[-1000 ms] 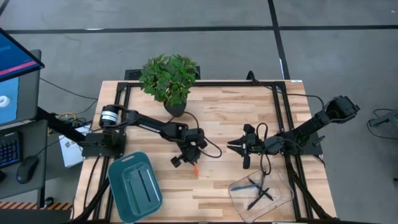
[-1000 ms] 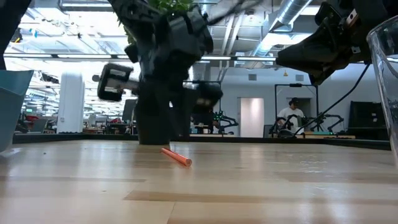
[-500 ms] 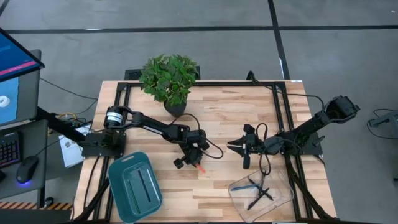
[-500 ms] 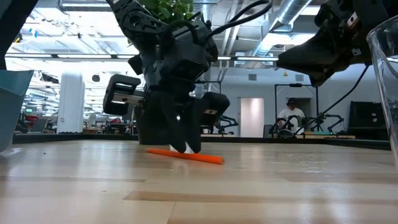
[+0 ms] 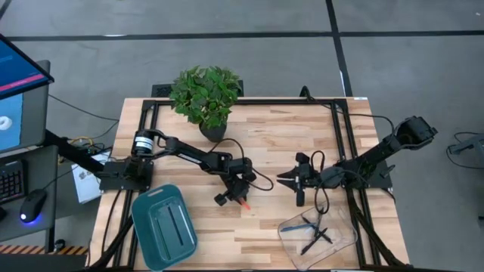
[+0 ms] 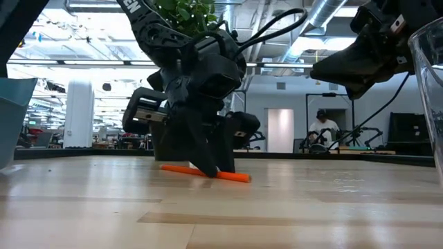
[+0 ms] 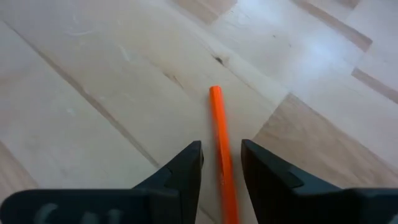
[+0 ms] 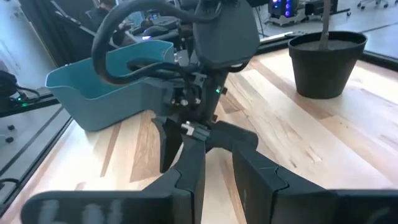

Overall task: Sort pens & pencils
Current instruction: Put the orange pencil into the blue bin

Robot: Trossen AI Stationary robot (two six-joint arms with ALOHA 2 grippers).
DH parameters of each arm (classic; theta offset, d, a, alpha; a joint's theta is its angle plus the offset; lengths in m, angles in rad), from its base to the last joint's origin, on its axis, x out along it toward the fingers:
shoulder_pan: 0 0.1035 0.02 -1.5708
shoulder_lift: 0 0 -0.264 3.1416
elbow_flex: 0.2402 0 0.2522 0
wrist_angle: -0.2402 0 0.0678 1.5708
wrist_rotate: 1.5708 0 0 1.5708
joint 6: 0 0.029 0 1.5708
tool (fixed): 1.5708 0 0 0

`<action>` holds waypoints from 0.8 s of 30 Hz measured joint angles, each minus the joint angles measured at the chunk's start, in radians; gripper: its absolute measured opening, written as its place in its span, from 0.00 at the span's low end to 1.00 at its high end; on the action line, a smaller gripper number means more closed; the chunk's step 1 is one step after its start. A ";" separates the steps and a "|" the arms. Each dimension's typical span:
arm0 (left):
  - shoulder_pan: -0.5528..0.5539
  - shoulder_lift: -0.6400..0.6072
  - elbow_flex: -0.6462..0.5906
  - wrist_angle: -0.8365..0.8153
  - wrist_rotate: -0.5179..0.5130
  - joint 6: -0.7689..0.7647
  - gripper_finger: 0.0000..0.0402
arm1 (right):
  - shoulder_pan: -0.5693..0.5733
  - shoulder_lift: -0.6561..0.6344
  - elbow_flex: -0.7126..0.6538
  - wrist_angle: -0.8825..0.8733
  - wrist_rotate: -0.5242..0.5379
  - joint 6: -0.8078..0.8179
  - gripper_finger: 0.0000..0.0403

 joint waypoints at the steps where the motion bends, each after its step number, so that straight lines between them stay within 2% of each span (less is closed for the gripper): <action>1: 0.000 0.000 0.000 0.009 0.000 -0.020 0.27 | 0.004 0.000 0.000 -0.001 -0.001 0.002 0.25; 4: -0.002 0.001 -0.004 0.076 0.004 -0.124 0.27 | 0.016 0.000 0.000 0.001 -0.001 0.002 0.25; 7: -0.012 0.007 -0.002 0.102 0.007 -0.160 0.27 | 0.023 0.000 0.000 0.002 -0.001 0.002 0.25; 13: -0.040 0.008 -0.008 0.109 -0.020 -0.157 0.27 | 0.029 0.000 0.000 0.001 -0.003 0.001 0.25; 24: -0.043 0.004 -0.093 0.268 -0.037 -0.169 0.27 | 0.029 0.000 0.000 0.003 -0.002 -0.016 0.25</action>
